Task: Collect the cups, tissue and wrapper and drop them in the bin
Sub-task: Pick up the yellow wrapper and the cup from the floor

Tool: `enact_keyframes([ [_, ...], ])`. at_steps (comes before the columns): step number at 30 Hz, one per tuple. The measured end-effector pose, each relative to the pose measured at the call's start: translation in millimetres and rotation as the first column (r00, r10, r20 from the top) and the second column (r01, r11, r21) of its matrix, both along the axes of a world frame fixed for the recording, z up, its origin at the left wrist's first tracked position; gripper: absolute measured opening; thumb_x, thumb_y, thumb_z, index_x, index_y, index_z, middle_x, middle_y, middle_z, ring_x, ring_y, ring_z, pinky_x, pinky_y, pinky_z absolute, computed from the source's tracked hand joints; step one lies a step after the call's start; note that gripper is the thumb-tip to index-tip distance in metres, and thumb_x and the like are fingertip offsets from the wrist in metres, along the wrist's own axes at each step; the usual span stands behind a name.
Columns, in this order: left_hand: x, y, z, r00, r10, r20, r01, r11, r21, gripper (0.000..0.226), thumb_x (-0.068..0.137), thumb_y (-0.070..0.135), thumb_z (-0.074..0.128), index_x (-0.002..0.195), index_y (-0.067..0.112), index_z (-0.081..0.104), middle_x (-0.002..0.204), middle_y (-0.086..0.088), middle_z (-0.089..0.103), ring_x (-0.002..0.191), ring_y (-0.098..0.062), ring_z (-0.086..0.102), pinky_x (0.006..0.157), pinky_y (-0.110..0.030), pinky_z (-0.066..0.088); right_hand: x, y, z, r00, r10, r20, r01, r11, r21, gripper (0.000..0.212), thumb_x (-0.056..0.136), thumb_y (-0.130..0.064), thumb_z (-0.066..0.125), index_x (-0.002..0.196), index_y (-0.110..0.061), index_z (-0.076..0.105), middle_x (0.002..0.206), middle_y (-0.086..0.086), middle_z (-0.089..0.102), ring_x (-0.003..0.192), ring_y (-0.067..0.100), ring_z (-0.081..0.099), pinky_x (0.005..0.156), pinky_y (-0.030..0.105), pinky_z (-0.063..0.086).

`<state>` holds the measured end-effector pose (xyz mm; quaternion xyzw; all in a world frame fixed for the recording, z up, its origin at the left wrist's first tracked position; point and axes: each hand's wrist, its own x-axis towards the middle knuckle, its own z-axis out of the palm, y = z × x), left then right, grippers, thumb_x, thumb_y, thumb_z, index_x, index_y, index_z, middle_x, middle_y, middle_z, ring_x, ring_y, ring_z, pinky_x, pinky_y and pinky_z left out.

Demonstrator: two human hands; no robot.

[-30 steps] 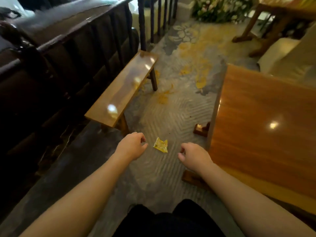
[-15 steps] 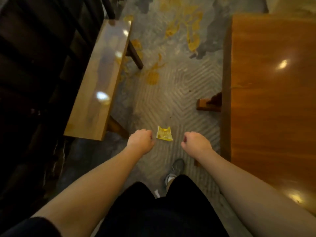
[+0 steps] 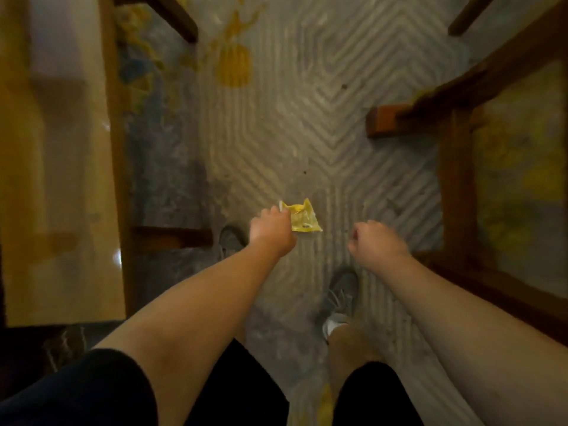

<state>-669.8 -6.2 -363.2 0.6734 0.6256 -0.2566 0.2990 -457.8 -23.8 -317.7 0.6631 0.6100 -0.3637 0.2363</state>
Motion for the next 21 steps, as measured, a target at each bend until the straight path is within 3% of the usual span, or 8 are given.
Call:
enact_keyframes([
  [3, -6, 16, -92, 0.993, -0.108, -0.037, 0.109, 0.994, 0.032, 0.055, 0.089, 0.037, 0.057, 0.138, 0.016, 0.044, 0.135, -0.01, 0.05, 0.123, -0.032, 0.048, 0.092, -0.044, 0.043, 0, 2, -87, 0.999, 0.043, -0.001, -0.043, 0.999, -0.017, 0.034, 0.091, -0.036, 0.056, 0.117, -0.015, 0.063, 0.119, 0.013, 0.061, 0.113, 0.035, 0.058, 0.093, 0.043, 0.05],
  [7, -9, 23, -190, 0.992, -0.108, -0.072, 0.111, 0.993, 0.043, 0.057, 0.086, 0.044, 0.059, 0.133, 0.015, 0.046, 0.133, -0.01, 0.049, 0.122, -0.031, 0.046, 0.09, -0.045, 0.042, 11, 5, -187, 0.998, 0.061, 0.007, -0.06, 0.994, -0.095, 0.035, 0.095, -0.029, 0.052, 0.122, -0.008, 0.057, 0.124, 0.018, 0.056, 0.118, 0.039, 0.054, 0.098, 0.046, 0.047],
  [10, -4, 24, -253, 0.992, -0.123, -0.033, 0.125, 0.992, 0.033, 0.067, 0.084, 0.051, 0.063, 0.137, 0.015, 0.042, 0.136, -0.008, 0.046, 0.123, -0.03, 0.045, 0.09, -0.045, 0.043, 13, 10, -256, 1.0, 0.026, 0.006, -0.024, 0.989, -0.143, 0.047, 0.095, -0.02, 0.051, 0.14, -0.008, 0.045, 0.141, 0.018, 0.046, 0.13, 0.038, 0.045, 0.107, 0.048, 0.04],
  [12, 0, 28, -286, 0.988, -0.153, -0.022, 0.154, 0.988, 0.015, 0.07, 0.084, 0.049, 0.066, 0.14, 0.016, 0.04, 0.137, -0.007, 0.046, 0.124, -0.03, 0.046, 0.091, -0.045, 0.043, 10, 13, -295, 1.0, 0.003, 0.001, -0.003, 0.987, -0.158, 0.062, 0.095, -0.019, 0.051, 0.153, -0.014, 0.028, 0.157, 0.015, 0.029, 0.14, 0.037, 0.033, 0.113, 0.049, 0.034],
  [16, 7, 37, -337, 0.957, -0.286, -0.05, 0.288, 0.957, 0.042, 0.041, 0.089, 0.029, 0.061, 0.127, 0.017, 0.051, 0.129, -0.006, 0.056, 0.121, -0.029, 0.048, 0.091, -0.043, 0.041, 3, 9, -360, 1.0, 0.009, -0.003, -0.009, 0.992, -0.129, 0.077, 0.096, -0.026, 0.054, 0.159, -0.028, 0.009, 0.167, 0.005, -0.002, 0.15, 0.037, 0.008, 0.117, 0.054, 0.027],
  [19, 3, 46, -350, 0.945, -0.327, -0.021, 0.328, 0.942, 0.075, 0.03, 0.09, 0.027, 0.056, 0.12, 0.02, 0.059, 0.122, -0.005, 0.063, 0.119, -0.029, 0.05, 0.091, -0.043, 0.039, -3, 1, -385, 0.998, 0.061, 0.01, -0.06, 0.994, -0.094, 0.083, 0.096, -0.033, 0.056, 0.16, -0.024, 0.004, 0.168, 0.002, -0.008, 0.15, 0.042, 0.002, 0.118, 0.055, 0.023],
  [21, -4, 52, -350, 0.955, -0.297, 0.001, 0.295, 0.949, 0.113, 0.023, 0.089, 0.028, 0.054, 0.11, 0.023, 0.063, 0.115, -0.005, 0.067, 0.115, -0.03, 0.053, 0.089, -0.042, 0.037, -7, -3, -395, 0.998, 0.059, 0.028, -0.057, 0.996, -0.066, 0.08, 0.097, -0.028, 0.053, 0.16, -0.021, 0.004, 0.168, 0.003, -0.008, 0.149, 0.045, 0.0, 0.118, 0.055, 0.021],
])
